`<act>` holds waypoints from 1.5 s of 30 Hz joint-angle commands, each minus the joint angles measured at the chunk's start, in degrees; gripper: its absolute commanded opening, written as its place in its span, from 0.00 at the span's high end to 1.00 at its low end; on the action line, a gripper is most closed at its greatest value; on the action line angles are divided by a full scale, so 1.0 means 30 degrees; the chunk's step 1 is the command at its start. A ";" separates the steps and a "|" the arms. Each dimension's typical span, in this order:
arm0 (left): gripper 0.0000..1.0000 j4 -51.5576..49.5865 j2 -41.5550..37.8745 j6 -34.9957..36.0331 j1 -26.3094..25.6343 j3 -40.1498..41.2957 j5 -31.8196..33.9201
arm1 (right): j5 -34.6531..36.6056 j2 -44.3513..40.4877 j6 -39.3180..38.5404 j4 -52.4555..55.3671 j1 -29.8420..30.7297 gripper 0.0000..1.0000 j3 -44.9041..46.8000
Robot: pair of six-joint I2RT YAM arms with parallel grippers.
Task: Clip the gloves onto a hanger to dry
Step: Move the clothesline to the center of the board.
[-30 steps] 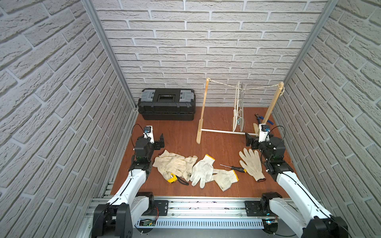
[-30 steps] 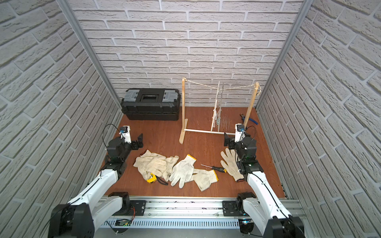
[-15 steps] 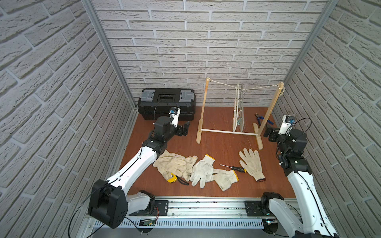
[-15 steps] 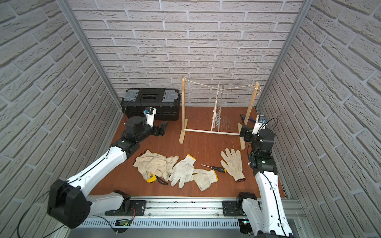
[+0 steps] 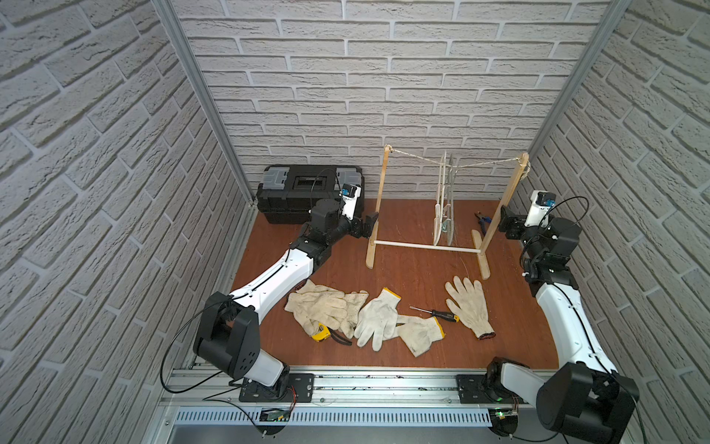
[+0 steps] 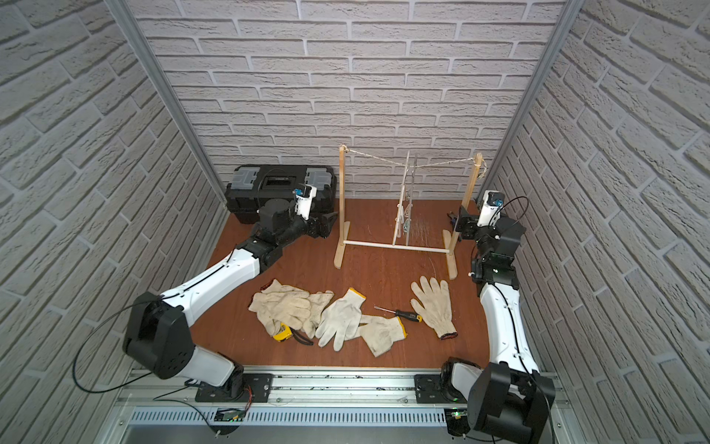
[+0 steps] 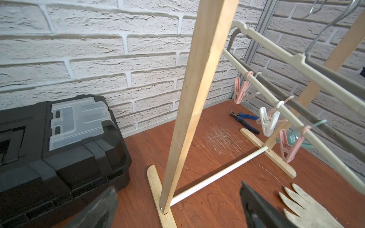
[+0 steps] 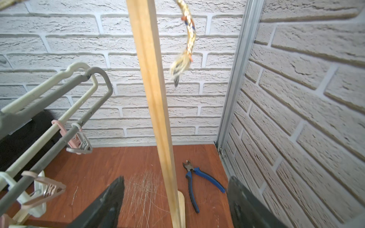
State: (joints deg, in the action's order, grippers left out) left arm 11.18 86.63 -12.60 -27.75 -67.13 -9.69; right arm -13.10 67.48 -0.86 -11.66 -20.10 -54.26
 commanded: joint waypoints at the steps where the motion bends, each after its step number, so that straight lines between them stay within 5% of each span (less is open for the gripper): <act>1: 0.03 0.1312 0.0343 0.0120 0.0183 -0.0831 -0.0562 | -0.1880 0.0996 -0.0353 -0.1777 -0.0406 0.21 -0.1252; 16: 0.09 0.2025 0.3212 0.1278 -0.0295 -0.3690 0.0697 | -0.3147 0.3452 -0.0153 -0.3259 -0.0568 0.44 -0.2223; 31: 0.18 0.3178 0.5074 0.2835 -0.2370 -0.4840 0.6817 | -0.2576 0.4142 -0.0329 -0.3998 -0.0347 0.75 -0.2073; 45: 0.54 0.2589 0.5645 0.3535 -0.3111 -0.5710 0.9470 | -0.3021 0.3663 -0.0706 -0.3541 0.0077 0.80 -0.1576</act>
State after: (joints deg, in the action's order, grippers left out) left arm 17.12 102.83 -2.87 -36.88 -82.46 16.58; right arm -21.28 80.23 -2.46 -19.97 -20.38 -60.01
